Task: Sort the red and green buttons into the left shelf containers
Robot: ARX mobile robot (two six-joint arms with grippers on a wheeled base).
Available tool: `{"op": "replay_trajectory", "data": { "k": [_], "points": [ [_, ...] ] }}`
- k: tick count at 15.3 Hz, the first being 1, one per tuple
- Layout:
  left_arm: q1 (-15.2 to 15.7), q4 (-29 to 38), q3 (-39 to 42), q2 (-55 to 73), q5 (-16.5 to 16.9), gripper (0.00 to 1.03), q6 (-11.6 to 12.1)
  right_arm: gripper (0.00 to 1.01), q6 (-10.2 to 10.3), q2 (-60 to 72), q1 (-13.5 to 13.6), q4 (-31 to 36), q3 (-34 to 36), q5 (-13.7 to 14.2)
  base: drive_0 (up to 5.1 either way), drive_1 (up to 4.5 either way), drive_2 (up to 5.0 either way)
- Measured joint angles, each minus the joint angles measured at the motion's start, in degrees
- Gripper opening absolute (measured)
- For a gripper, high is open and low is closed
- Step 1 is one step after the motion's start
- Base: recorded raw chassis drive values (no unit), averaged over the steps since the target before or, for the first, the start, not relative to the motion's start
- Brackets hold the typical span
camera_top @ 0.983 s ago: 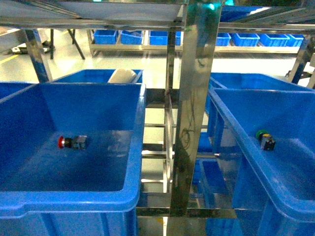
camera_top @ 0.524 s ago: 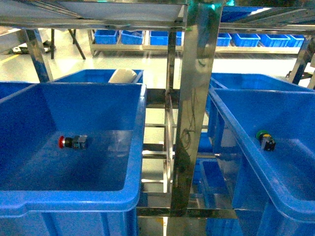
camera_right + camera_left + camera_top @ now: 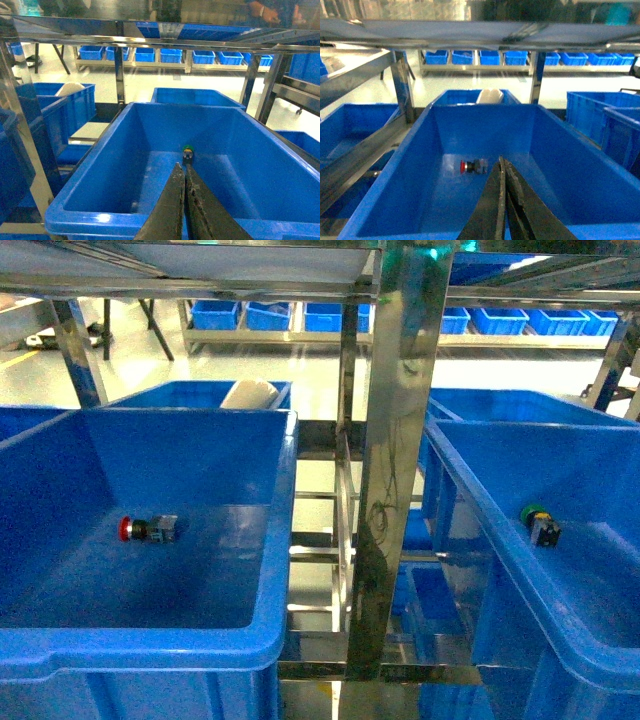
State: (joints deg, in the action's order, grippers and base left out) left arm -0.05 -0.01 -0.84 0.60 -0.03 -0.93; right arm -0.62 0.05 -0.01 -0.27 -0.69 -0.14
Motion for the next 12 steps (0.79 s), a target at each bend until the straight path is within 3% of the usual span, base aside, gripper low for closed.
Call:
{"op": "replay_trajectory", "data": {
  "k": [6, 12],
  "points": [
    [0.0, -0.2, 0.0, 0.0, 0.0, 0.05, 0.0, 0.03, 0.0, 0.0, 0.0, 0.0, 0.0, 0.0, 0.0, 0.00, 0.0],
    [0.0, -0.2, 0.0, 0.0, 0.0, 0.79, 0.0, 0.78, 0.0, 0.0, 0.0, 0.0, 0.0, 0.0, 0.0, 0.00, 0.0]
  ]
}}
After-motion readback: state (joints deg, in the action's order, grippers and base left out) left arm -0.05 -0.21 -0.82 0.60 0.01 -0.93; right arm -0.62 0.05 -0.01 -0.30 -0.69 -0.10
